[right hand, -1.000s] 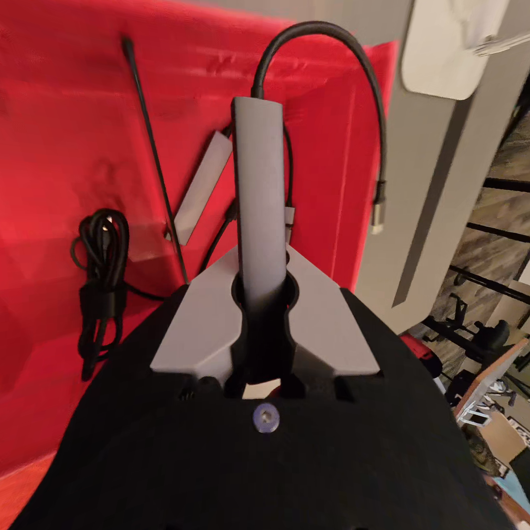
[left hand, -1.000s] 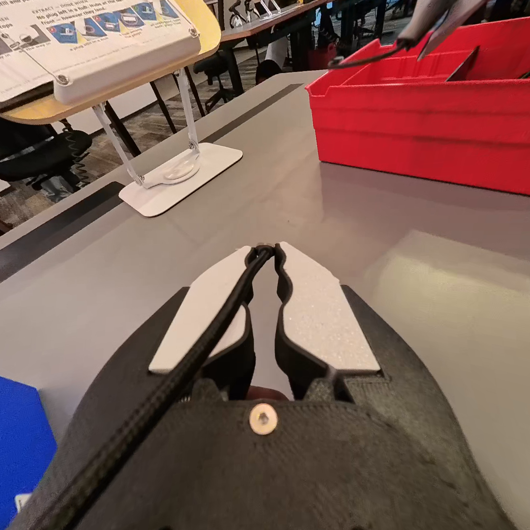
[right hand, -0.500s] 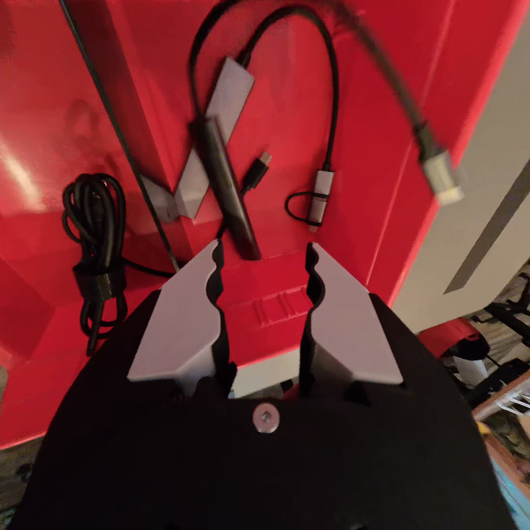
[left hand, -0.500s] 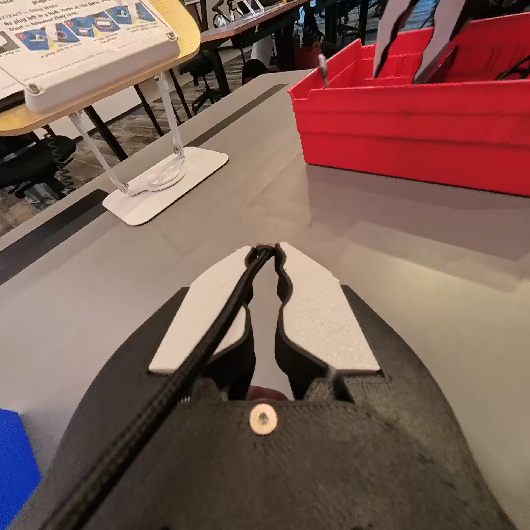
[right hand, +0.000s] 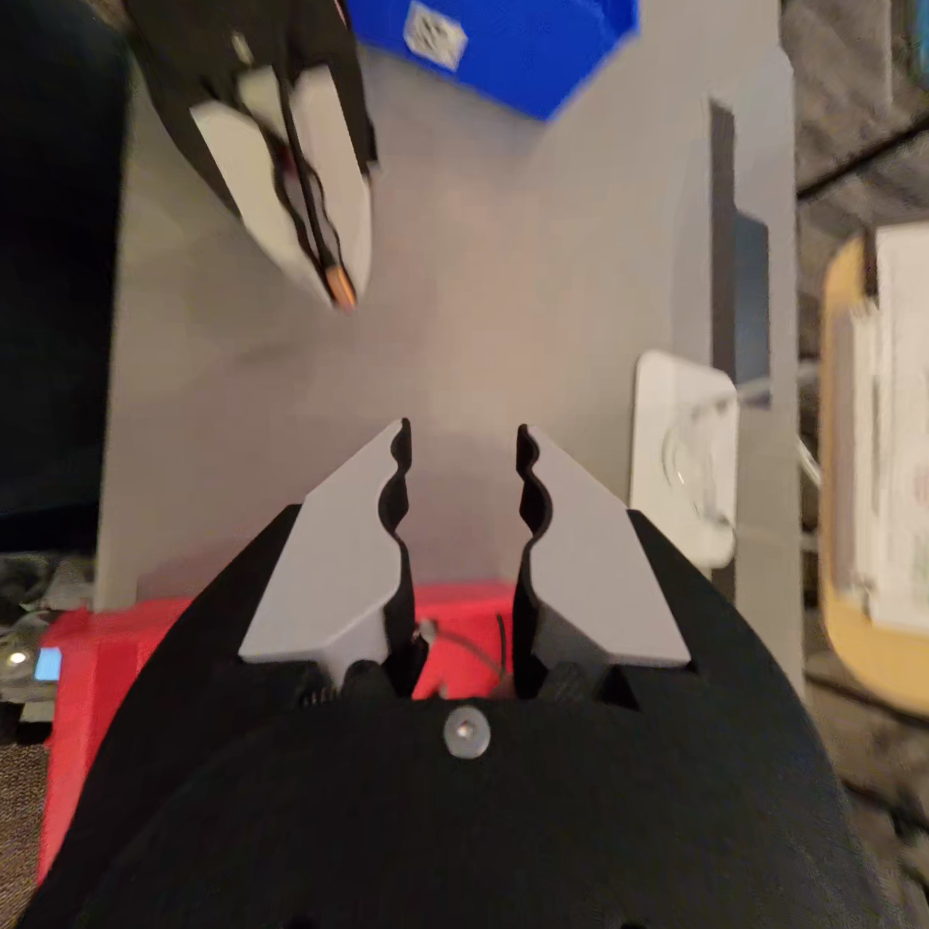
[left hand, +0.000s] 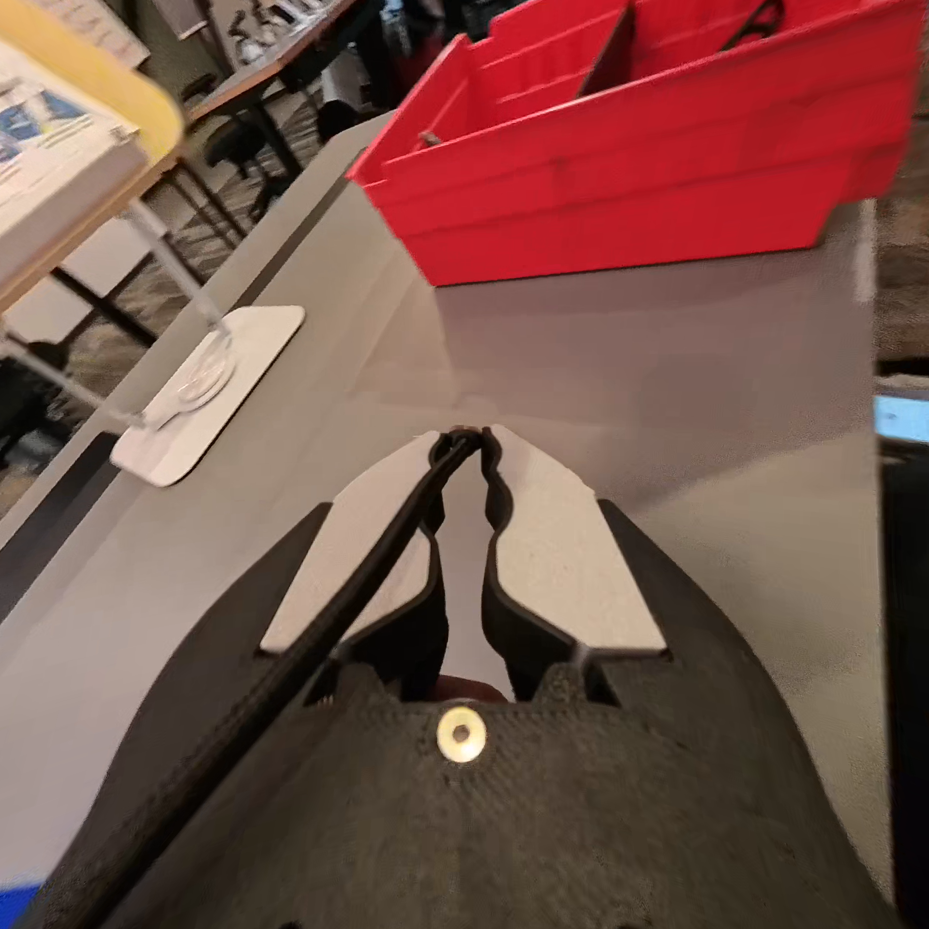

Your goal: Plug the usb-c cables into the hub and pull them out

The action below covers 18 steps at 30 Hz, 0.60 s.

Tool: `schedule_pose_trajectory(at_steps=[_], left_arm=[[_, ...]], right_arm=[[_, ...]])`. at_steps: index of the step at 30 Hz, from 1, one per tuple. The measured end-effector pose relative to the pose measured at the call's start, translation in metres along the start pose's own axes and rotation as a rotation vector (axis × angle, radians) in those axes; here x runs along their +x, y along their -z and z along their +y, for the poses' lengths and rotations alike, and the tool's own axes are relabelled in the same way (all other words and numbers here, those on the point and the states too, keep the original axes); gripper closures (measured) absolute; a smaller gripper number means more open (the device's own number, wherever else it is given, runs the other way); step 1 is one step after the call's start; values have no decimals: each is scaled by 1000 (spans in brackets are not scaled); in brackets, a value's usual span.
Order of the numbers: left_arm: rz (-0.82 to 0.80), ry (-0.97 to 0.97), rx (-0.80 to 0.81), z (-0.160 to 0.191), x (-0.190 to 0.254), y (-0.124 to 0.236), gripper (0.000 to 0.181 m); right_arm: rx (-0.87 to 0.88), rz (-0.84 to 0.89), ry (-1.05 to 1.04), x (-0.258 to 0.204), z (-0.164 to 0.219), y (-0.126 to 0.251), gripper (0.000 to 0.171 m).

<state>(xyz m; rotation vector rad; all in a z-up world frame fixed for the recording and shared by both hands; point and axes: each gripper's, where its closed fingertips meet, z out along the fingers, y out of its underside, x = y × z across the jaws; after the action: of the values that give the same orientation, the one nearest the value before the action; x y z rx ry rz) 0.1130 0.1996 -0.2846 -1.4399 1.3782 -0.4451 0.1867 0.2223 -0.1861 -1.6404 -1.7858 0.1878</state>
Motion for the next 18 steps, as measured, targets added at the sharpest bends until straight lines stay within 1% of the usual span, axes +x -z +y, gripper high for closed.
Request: schedule_pose_trajectory(at_steps=[1, 3, 4, 6, 8, 12, 16, 17, 18], left_arm=[[35, -21, 0, -2, 8, -1, 170], [11, -33, -60, 4, 9, -5, 170], [11, -39, -82, 7, 10, -7, 170], [2, -16, -102, 9, 11, -10, 170], [-2, -15, -111, 9, 12, -12, 170], [3, -1, -87, 5, 14, -13, 170], [9, 23, -58, -1, 17, -13, 169], [10, 30, -50, -3, 17, -12, 169], [9, 35, -47, -4, 17, -12, 169]], right_arm=[[45, -58, 12, -9, -18, -10, 131], [138, -151, 12, -24, -53, -27, 133], [170, -183, 9, -31, -67, -34, 137], [168, -231, 4, -45, -83, -48, 139], [169, -213, 32, -52, -90, -59, 145], [177, -198, 44, -71, -96, -74, 145], [168, -126, 57, -76, -95, -88, 152], [168, -106, 69, -76, -95, -91, 157], [168, -99, 74, -77, -95, -92, 166]])
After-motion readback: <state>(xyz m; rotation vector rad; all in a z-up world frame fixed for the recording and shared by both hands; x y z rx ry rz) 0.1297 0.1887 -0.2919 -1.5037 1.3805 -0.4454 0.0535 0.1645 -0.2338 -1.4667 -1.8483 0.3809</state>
